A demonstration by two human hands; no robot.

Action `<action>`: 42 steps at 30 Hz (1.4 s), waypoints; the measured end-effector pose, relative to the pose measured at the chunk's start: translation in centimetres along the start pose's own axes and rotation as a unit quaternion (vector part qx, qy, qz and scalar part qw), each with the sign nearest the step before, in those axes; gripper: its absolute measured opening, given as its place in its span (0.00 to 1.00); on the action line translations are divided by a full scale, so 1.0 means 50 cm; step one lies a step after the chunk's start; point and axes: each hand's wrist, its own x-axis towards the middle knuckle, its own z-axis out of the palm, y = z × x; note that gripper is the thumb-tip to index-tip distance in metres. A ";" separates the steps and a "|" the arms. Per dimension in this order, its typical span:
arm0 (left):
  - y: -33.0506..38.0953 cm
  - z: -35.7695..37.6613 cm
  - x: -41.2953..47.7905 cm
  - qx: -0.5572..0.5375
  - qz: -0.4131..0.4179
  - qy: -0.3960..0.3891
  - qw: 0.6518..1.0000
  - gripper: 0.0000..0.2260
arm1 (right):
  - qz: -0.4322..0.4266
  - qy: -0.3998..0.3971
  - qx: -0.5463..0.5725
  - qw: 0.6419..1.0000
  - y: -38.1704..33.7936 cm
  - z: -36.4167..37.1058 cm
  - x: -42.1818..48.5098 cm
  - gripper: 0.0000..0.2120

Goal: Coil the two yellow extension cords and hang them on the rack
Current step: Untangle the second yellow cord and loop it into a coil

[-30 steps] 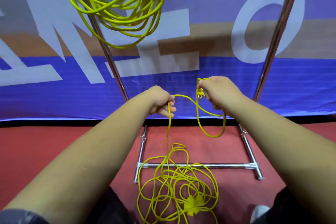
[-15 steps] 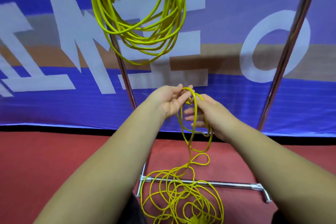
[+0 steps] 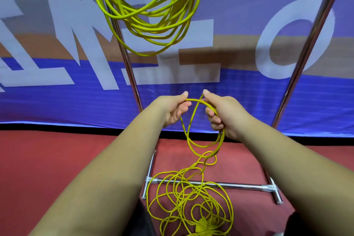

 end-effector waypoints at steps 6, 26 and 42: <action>-0.006 0.004 0.016 0.077 0.111 0.025 0.991 0.21 | -0.004 -0.027 -0.030 0.999 -0.006 -0.007 0.001 0.21; -0.009 -0.005 0.081 0.263 0.254 -0.009 0.931 0.17 | -0.025 -0.077 -0.063 0.995 -0.029 -0.034 0.001 0.20; -0.012 -0.014 0.061 0.419 0.404 -0.027 0.813 0.33 | 0.006 -0.091 -0.058 0.994 -0.042 -0.054 -0.008 0.18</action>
